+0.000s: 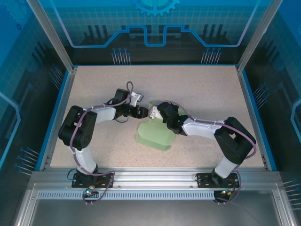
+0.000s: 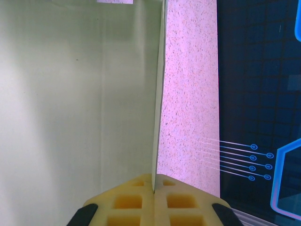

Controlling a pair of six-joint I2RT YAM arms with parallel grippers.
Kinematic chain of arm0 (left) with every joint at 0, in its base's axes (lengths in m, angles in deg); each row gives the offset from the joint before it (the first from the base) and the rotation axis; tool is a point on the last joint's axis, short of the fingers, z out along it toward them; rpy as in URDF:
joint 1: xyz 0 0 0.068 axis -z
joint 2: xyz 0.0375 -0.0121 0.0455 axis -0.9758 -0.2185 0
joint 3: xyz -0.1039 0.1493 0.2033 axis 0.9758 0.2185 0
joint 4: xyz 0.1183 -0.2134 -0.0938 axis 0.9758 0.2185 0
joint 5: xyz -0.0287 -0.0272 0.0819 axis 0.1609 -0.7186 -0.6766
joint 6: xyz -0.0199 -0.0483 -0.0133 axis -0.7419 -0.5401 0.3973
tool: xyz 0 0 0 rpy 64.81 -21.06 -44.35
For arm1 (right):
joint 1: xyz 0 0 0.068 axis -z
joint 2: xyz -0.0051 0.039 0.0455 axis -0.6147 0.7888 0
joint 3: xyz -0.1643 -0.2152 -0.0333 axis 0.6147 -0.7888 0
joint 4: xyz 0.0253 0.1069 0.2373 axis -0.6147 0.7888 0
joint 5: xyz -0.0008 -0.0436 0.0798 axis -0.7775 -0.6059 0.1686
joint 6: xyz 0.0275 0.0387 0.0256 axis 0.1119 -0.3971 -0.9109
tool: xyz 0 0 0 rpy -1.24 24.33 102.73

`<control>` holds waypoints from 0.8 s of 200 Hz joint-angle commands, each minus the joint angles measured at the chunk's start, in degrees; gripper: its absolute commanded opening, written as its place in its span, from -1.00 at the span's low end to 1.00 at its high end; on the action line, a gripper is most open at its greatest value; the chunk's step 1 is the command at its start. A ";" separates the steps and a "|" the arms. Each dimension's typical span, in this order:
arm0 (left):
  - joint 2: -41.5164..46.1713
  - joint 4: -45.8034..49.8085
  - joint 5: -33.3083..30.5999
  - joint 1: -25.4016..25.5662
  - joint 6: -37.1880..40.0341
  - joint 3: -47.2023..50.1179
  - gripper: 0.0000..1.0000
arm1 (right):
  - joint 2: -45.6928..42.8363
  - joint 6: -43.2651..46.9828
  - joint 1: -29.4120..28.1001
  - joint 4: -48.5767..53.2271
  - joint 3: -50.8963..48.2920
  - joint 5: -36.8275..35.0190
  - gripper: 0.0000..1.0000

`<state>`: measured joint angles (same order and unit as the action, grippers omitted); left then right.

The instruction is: Fold the paper box

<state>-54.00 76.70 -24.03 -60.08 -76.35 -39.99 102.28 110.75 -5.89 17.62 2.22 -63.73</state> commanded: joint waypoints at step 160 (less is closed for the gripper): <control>0.85 -4.47 6.58 1.24 5.62 1.19 0.20 | -2.41 0.24 -0.30 1.03 0.63 0.86 -1.00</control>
<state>-54.24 73.29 -19.51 -59.21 -74.36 -39.68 101.54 110.58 -5.91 18.32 2.28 -63.52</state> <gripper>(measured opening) 0.603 0.053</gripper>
